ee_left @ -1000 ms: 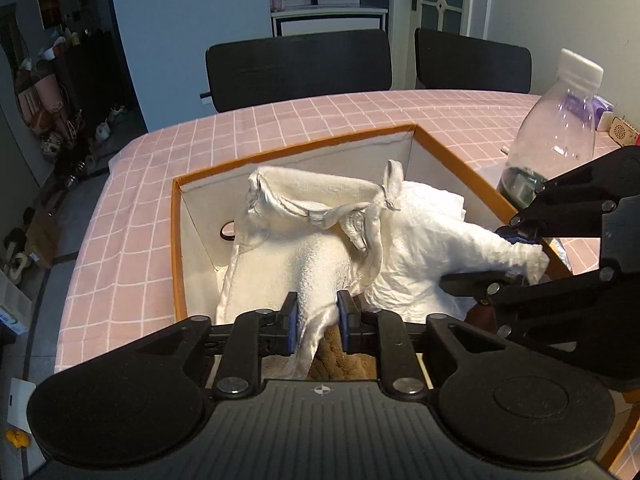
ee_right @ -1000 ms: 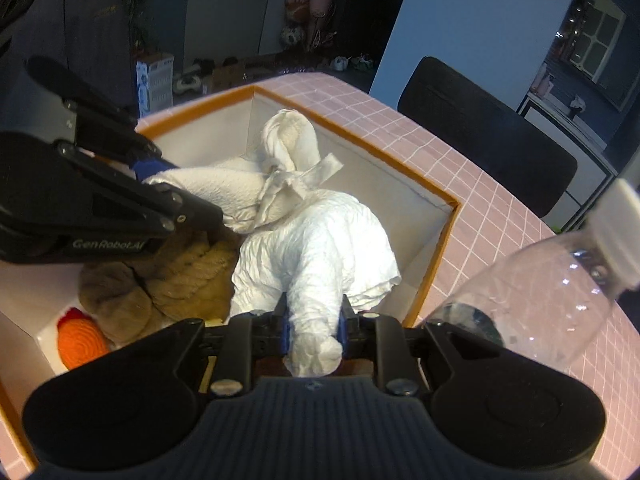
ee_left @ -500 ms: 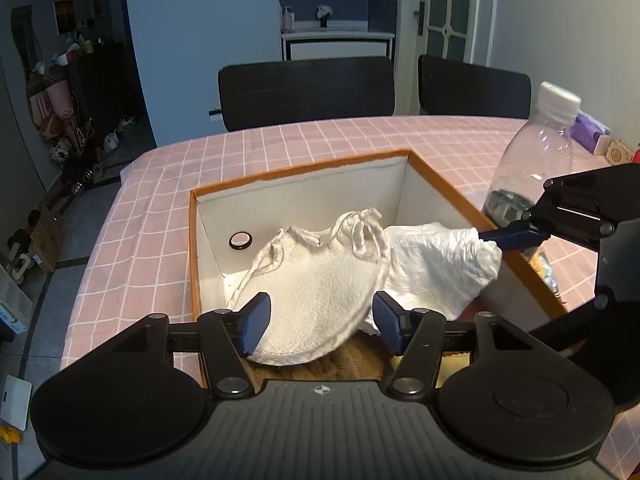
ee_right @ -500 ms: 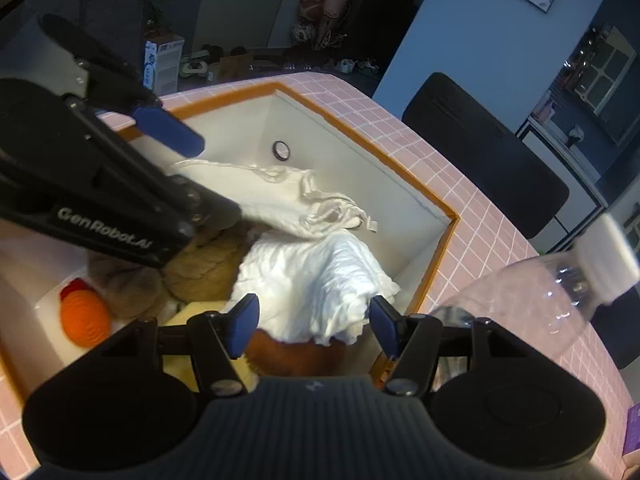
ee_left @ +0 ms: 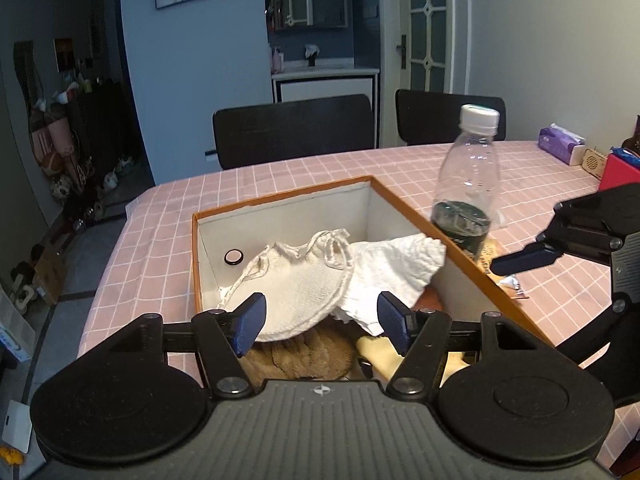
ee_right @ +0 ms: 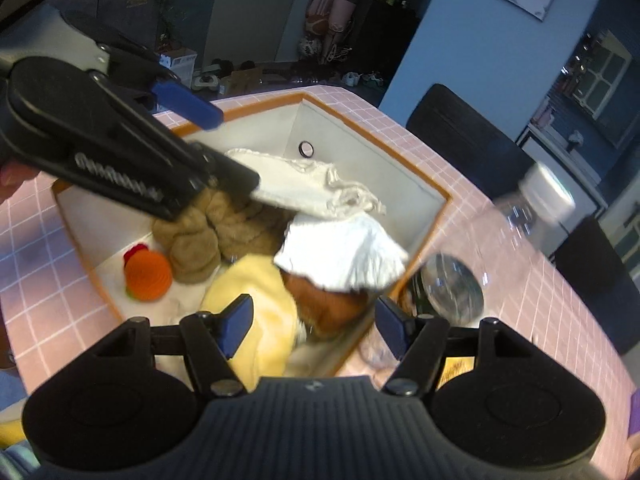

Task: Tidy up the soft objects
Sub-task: 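Withdraw both open grippers toward the snack packet and mesh bag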

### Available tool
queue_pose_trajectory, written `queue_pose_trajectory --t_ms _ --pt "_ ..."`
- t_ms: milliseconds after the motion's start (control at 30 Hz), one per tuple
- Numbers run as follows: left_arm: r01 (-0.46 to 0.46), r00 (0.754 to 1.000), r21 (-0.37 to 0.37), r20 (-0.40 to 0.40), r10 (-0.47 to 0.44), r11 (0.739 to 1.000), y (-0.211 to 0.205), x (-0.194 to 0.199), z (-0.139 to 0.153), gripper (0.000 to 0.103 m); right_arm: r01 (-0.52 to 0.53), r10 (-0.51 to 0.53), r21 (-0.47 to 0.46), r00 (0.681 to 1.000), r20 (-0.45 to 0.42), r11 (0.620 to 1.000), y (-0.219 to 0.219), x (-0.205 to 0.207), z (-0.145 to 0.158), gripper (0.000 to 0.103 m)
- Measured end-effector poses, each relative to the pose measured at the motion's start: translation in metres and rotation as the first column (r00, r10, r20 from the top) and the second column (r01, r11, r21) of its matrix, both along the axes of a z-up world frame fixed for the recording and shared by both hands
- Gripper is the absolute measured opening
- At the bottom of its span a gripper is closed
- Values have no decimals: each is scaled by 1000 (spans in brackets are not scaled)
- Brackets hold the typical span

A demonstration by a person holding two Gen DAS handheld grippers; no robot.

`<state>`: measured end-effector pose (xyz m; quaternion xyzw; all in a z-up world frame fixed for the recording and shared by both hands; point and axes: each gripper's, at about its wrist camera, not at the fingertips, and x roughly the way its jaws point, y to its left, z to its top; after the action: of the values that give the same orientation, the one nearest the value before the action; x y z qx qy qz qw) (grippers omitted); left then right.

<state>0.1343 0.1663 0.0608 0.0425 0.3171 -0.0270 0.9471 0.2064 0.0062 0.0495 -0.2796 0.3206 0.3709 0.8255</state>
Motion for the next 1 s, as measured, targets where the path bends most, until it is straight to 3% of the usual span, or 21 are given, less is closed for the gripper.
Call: queue_pose_trajectory --t_ms 267,433,533,833,1000 --pt "102 992 9 78 -102 995 -37 -27 7 75 54 -51 86 998 -44 995 -59 -18 10 67" --pt "229 967 41 103 -232 973 -75 -38 11 75 129 -117 166 990 -81 978 -108 -17 21 71" --pt "291 950 61 99 -296 955 -96 -37 10 75 179 -169 165 983 -74 970 -137 -14 22 71" --pt "448 891 171 -5 -454 878 -168 -11 -17 75 330 -317 112 941 -120 937 -206 17 -12 70" --pt "451 892 171 -86 -443 876 -201 22 -35 75 350 -337 81 931 -142 933 -221 27 -29 67"
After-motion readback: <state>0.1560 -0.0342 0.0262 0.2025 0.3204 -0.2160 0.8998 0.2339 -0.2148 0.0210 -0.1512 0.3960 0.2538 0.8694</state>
